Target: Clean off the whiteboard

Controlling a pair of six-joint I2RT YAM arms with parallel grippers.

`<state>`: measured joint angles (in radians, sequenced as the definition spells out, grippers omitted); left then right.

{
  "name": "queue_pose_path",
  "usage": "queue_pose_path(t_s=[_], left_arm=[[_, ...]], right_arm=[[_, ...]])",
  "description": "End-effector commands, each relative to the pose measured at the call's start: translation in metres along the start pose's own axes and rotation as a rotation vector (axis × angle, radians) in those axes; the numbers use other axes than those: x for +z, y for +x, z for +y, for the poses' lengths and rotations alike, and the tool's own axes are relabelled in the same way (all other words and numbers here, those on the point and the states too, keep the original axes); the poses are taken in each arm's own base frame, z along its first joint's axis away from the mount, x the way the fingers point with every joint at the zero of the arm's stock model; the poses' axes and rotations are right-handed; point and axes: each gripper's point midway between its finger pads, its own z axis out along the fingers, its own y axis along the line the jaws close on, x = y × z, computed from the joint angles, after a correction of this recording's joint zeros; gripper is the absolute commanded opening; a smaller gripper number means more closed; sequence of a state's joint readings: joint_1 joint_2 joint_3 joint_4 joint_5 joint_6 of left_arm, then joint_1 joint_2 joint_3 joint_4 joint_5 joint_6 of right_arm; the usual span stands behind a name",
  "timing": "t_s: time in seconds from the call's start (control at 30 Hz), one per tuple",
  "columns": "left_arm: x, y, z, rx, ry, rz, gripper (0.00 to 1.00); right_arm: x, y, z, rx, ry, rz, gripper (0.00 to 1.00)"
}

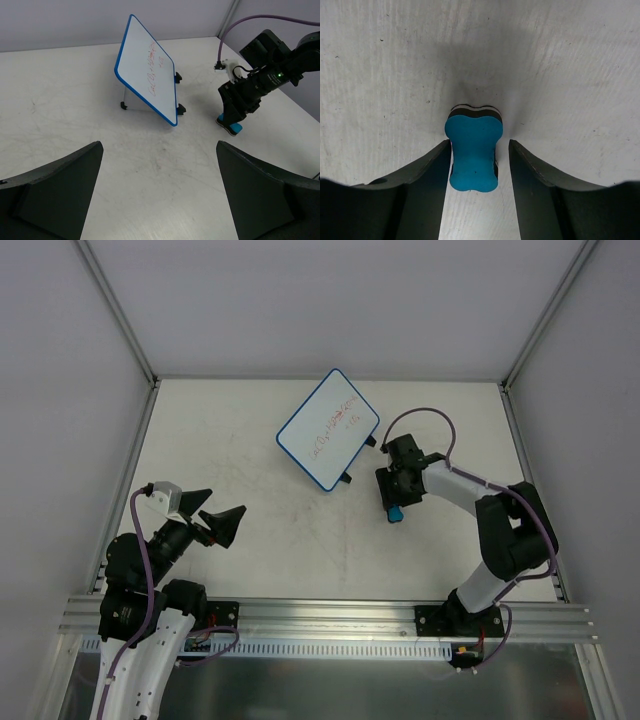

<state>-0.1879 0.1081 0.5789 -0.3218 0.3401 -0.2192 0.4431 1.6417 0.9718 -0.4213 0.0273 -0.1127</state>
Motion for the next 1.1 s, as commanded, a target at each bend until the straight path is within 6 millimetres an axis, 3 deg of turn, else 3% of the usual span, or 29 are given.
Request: queue_pose_path(t_s=[0.0,0.17,0.37,0.67,0.77,0.8,0.83,0.9,0.97,1.03,1.07], left_arm=[[-0.001,-0.005,-0.003,0.034,0.020,-0.020,0.99],[-0.001,-0.005,-0.003,0.032,0.020,-0.018,0.99],[0.000,-0.004,-0.002,0.027,0.014,-0.014,0.99],[0.018,-0.004,0.013,-0.151,-0.083,0.041,0.99],[0.033,-0.001,0.016,-0.253,-0.087,0.025,0.99],[0.041,0.011,0.024,-0.290,-0.113,0.046,0.99],[0.047,0.006,0.025,-0.336,-0.117,0.014,0.99],[0.060,0.019,0.034,-0.393,-0.144,0.039,0.99],[0.071,0.012,0.030,-0.466,-0.111,0.002,0.99],[0.085,0.023,0.031,-0.526,-0.095,0.031,0.99],[0.091,0.014,0.029,-0.553,-0.067,-0.005,0.99]], right_arm=[[0.000,-0.015,-0.001,-0.001,0.023,-0.040,0.52],[0.003,-0.014,-0.002,0.001,0.025,-0.033,0.52],[-0.005,-0.017,-0.002,0.006,0.024,-0.058,0.29],[-0.060,-0.051,0.009,0.016,-0.057,-0.243,0.21],[-0.081,-0.060,0.017,0.012,-0.105,-0.277,0.20],[-0.086,-0.062,0.019,0.009,-0.114,-0.283,0.20],[-0.092,-0.065,0.020,0.006,-0.122,-0.295,0.20],[-0.102,-0.070,0.024,0.000,-0.144,-0.309,0.20],[-0.111,-0.073,0.026,-0.006,-0.156,-0.325,0.20],[-0.119,-0.079,0.027,-0.014,-0.164,-0.348,0.20],[-0.123,-0.080,0.027,-0.012,-0.170,-0.357,0.19]])
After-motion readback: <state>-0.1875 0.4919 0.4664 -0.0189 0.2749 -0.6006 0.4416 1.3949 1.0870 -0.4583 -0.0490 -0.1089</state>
